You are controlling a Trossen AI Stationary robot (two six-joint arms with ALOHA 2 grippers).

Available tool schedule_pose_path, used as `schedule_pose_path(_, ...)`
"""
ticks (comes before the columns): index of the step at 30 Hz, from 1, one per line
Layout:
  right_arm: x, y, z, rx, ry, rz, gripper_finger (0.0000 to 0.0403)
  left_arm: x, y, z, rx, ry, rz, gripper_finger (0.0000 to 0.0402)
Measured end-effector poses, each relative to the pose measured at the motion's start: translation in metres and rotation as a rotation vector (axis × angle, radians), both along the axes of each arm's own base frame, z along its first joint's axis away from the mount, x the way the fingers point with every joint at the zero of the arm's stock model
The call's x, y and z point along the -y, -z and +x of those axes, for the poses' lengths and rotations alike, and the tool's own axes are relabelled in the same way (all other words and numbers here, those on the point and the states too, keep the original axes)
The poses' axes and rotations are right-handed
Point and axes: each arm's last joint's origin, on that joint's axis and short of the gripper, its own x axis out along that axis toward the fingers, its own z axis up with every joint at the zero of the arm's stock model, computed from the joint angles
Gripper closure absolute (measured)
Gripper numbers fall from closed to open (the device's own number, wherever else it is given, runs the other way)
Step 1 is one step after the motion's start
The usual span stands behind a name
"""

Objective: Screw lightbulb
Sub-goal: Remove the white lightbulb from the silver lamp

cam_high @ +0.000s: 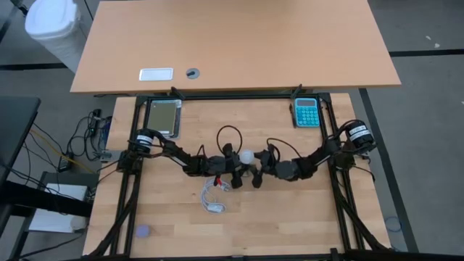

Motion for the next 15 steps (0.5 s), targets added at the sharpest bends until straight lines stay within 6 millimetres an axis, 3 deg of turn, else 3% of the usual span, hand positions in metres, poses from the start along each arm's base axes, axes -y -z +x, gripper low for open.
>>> schedule_pose_path(10, 0.0, 0.026, 0.0, 0.107, -0.001, -0.008, 0.0172, 0.0, 0.0, 0.0, -0.003, 0.003, 0.002, 0.0191)
schedule_pose_path(15, -0.001, 0.029, 0.0, 0.126, 0.004, -0.017, 0.0172, 0.0, 0.0, 0.0, -0.003, 0.005, 0.001, 0.0191)
